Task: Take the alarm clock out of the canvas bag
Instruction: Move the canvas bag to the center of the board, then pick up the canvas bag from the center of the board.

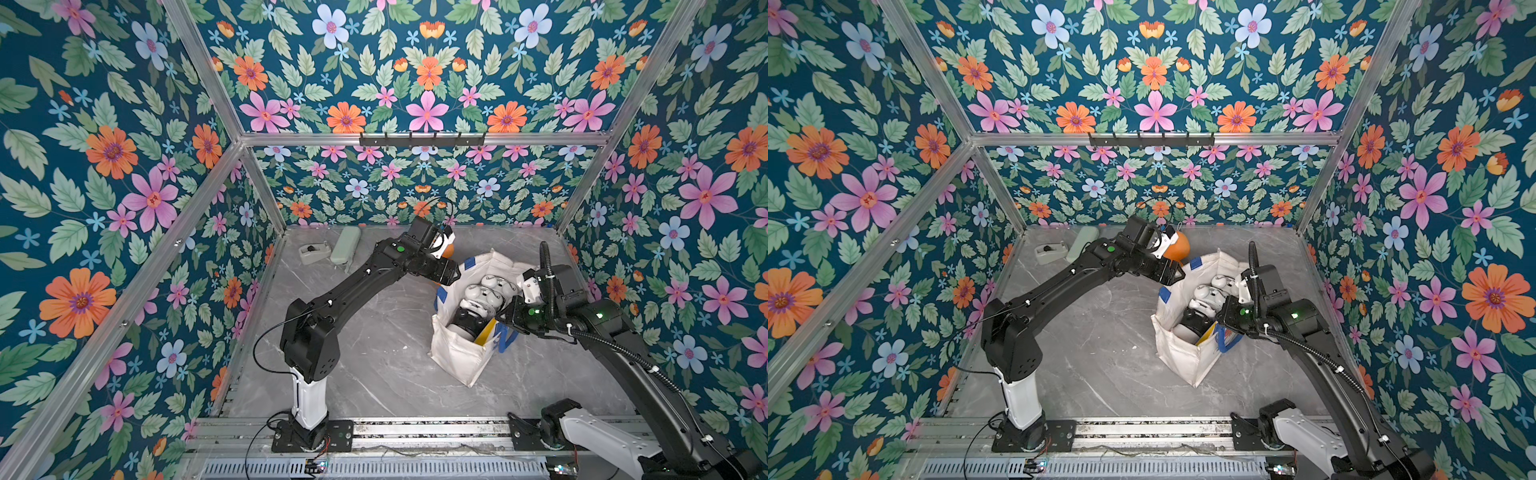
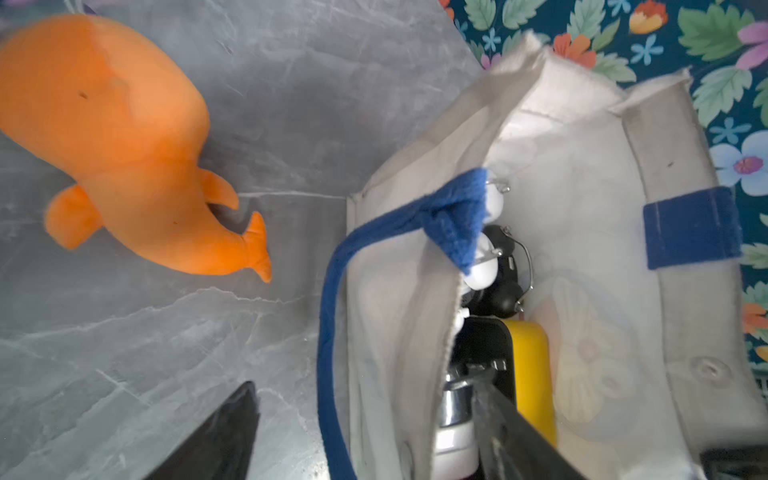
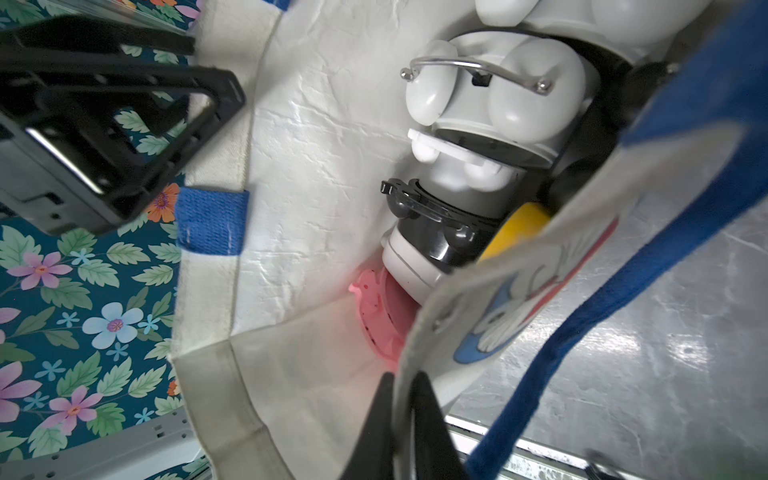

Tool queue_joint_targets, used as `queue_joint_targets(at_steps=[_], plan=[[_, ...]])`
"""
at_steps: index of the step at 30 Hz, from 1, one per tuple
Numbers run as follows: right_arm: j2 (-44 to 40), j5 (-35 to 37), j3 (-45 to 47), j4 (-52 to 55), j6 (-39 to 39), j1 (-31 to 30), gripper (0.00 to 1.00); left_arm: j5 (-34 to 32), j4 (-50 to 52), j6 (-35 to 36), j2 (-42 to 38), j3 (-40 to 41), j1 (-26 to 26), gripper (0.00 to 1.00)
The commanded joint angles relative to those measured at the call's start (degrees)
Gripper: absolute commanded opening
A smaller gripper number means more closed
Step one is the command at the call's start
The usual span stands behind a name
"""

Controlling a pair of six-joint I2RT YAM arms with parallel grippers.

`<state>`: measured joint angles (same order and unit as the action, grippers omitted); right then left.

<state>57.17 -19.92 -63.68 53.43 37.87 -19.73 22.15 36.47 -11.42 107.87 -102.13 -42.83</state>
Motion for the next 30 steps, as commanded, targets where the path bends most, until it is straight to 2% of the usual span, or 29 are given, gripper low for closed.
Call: queue_joint_targets(at_steps=[1,8,11,14,19,23,30], plan=[[-0.1,-1.0,-0.1,-4.1,-0.7,-0.1,0.25,-0.3,0.9,1.3,0.0,0.3,-0.5,0.64],[0.0,3.6,-1.4,-2.9,-2.6,-0.1,0.47,1.3,-1.3,1.4,0.4,0.5,-0.9,0.28],[-0.3,7.7,-3.0,-1.3,-5.3,-0.1,0.54,1.3,-2.8,1.4,0.1,1.1,-1.0,0.24],[-0.5,14.0,-6.0,2.2,-8.7,-0.1,0.59,-0.6,-5.2,2.0,-1.5,3.3,-0.9,0.00],[-2.2,17.1,-10.8,3.4,-13.7,-0.1,0.62,-1.2,-8.3,1.7,-3.6,5.0,-0.8,0.00],[-3.9,18.7,-12.6,-0.7,-14.6,-0.1,0.62,-3.8,-9.2,1.6,-5.8,5.7,-0.8,0.00],[-2.4,9.8,-14.4,-7.6,-14.5,-0.1,0.62,-13.1,-6.3,2.6,-9.9,4.7,-0.6,0.00]])
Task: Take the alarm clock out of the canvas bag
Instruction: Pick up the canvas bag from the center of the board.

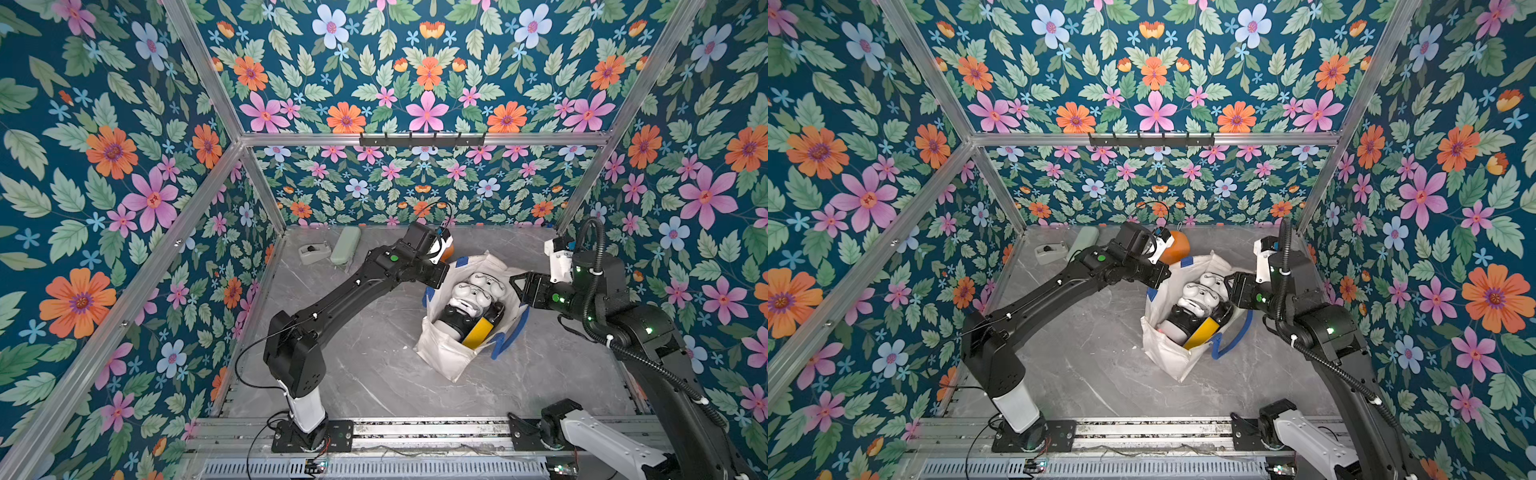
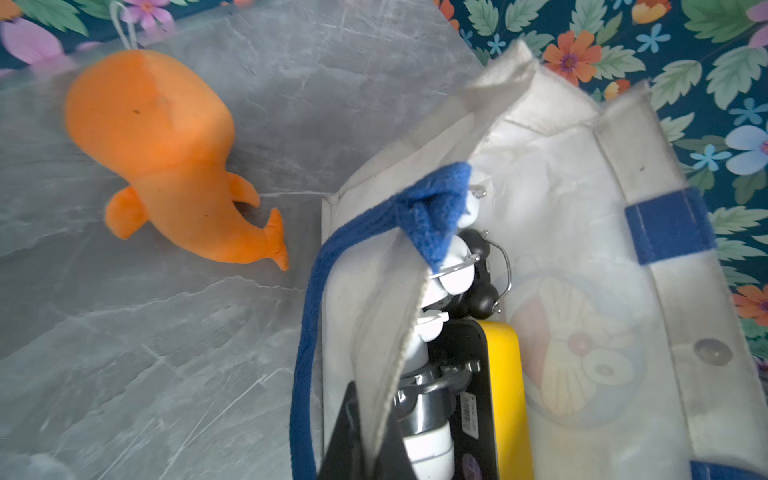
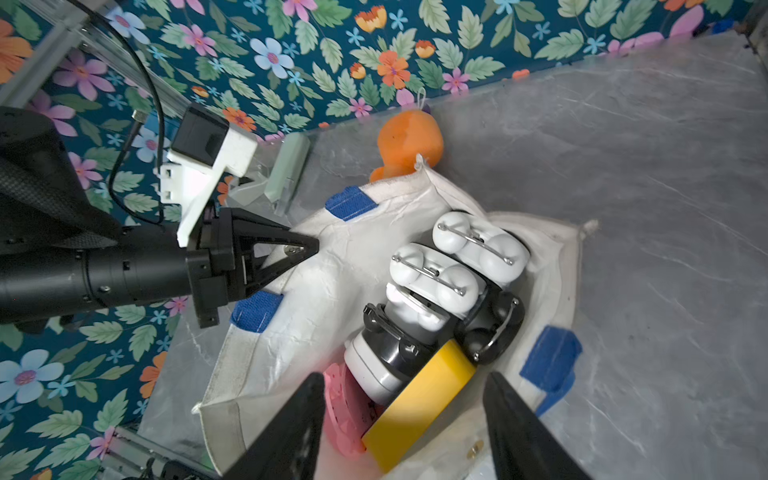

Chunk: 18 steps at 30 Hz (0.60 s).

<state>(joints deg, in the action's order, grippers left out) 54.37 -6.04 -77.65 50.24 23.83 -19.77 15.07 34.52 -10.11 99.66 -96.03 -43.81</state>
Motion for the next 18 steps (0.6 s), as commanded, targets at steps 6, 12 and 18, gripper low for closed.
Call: queue_joint_targets(at_steps=[6,12,18], plan=[[2.4,-11.0,-0.4,-8.9,0.8,-0.1,0.60,-16.6,0.4,2.1,-4.5,-3.5,0.7,0.00],[4.5,-18.2,0.1,-13.3,1.5,0.0,0.58,-21.5,2.2,2.6,-8.3,-3.4,0.8,0.00],[7.0,-26.0,3.4,-20.4,5.2,-0.8,0.54,-24.5,2.1,2.6,-11.0,-1.7,1.1,0.00]])
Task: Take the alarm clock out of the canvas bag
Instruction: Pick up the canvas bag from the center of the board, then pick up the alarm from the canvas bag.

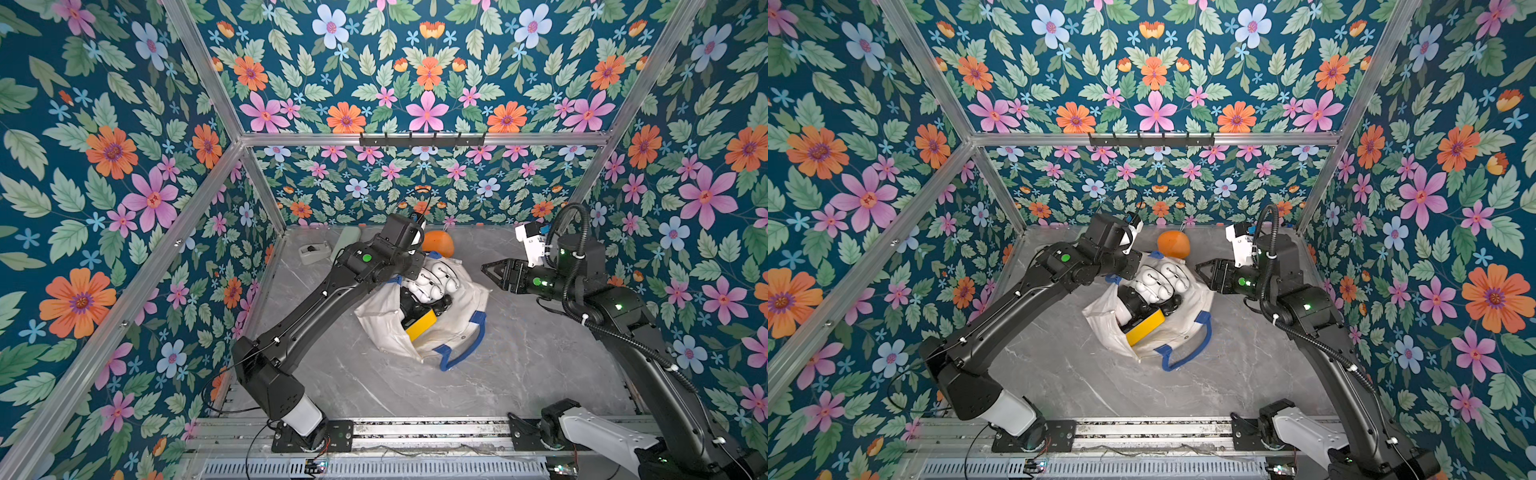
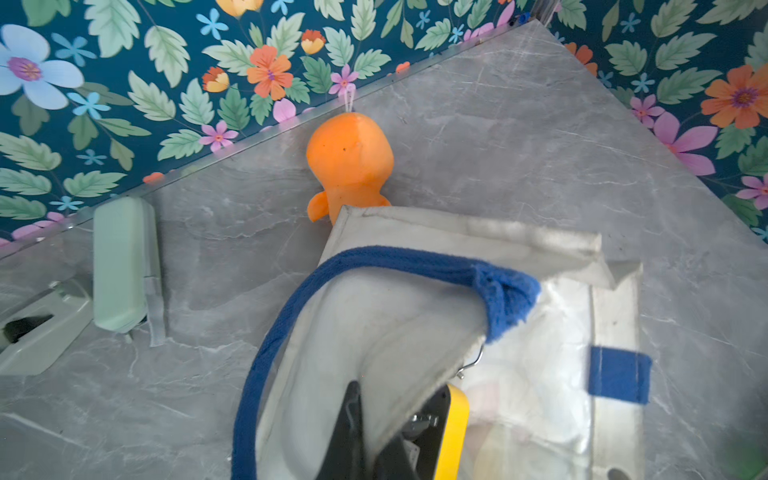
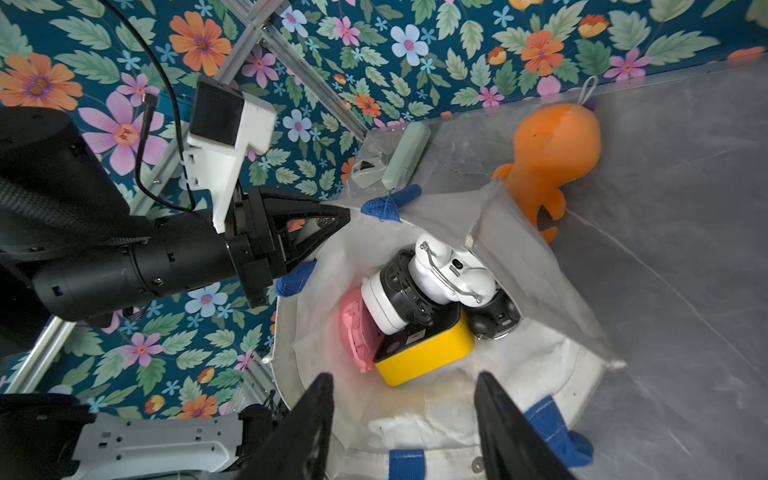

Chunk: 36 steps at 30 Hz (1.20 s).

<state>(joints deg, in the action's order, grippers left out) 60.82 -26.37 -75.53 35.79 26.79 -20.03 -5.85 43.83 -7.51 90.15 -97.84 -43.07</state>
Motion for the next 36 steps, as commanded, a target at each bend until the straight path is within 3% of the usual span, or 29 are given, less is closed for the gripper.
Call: queue_joint_targets(at_steps=[1,5,13,18,23,36], plan=[[0.9,-5.9,2.1,-7.2,2.2,-1.6,0.54,-4.0,-7.3,-0.1,-1.7,0.6,0.4,0.00],[2.1,-3.3,4.4,-10.7,-1.5,-8.0,0.54,-4.9,-7.5,-1.0,-2.0,1.9,0.7,0.00],[9.3,11.3,3.3,-10.4,-10.6,-23.4,0.53,-7.0,-7.7,-5.6,-2.3,2.6,1.1,0.00],[14.7,12.9,2.2,-8.8,-7.2,-24.0,0.52,-7.6,-10.1,-8.6,-3.9,5.0,1.6,0.00],[17.7,15.7,6.1,-13.0,1.6,-24.0,0.45,-6.8,-13.2,-10.5,-5.7,8.3,2.2,0.00],[29.0,17.3,8.2,-16.2,17.2,-22.1,0.34,-3.9,-15.0,-12.0,-6.3,9.1,3.7,0.00]])
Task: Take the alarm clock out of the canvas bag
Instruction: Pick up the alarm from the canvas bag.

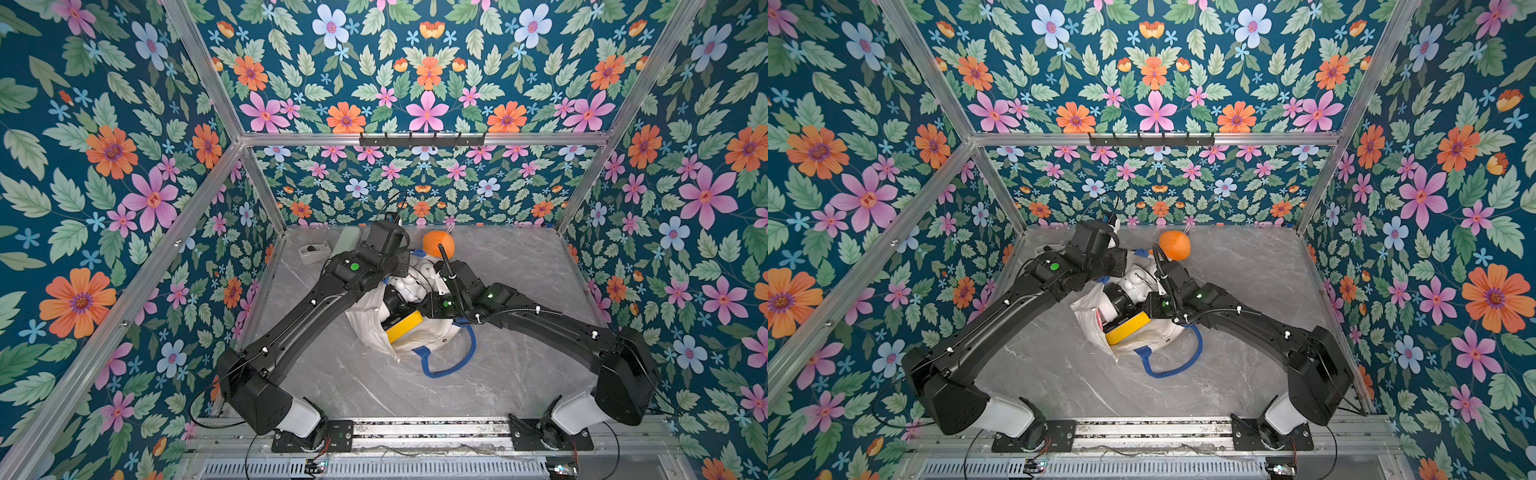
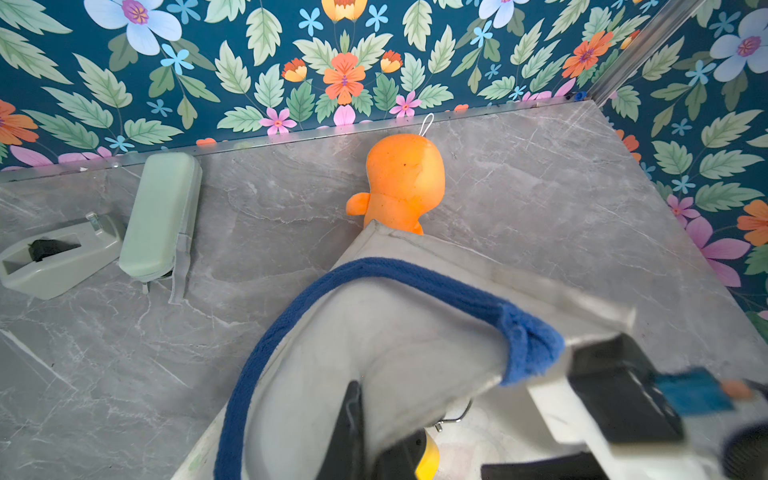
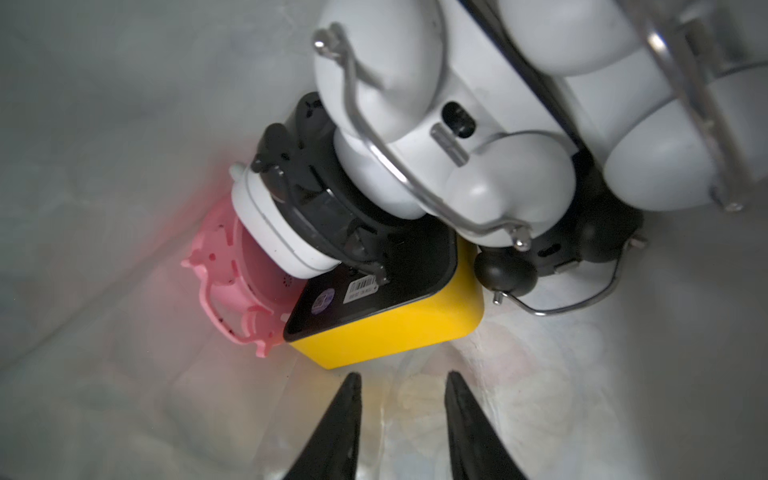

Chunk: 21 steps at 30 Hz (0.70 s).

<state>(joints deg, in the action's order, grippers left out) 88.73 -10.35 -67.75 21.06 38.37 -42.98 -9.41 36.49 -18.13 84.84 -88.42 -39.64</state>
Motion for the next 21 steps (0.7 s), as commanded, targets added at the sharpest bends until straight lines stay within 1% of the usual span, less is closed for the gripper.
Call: queue_joint_targets(at_steps=[1,10,18,21], plan=[[1.6,1.0,0.8,-2.0,6.5,1.4,0.34,-0.1,-7.8,-1.4,-1.1,-0.1,0.4,0.00],[4.2,3.9,1.4,-1.8,9.3,2.6,0.33,2.1,-8.4,-1.9,-1.7,0.9,1.9,0.00],[5.8,7.9,0.3,-1.9,9.8,3.5,0.35,4.0,-9.3,-2.2,-2.6,2.1,2.3,0.00],[8.2,9.9,-0.5,-1.5,9.8,3.5,0.37,4.7,-9.8,-2.3,-3.0,2.8,2.3,0.00]])
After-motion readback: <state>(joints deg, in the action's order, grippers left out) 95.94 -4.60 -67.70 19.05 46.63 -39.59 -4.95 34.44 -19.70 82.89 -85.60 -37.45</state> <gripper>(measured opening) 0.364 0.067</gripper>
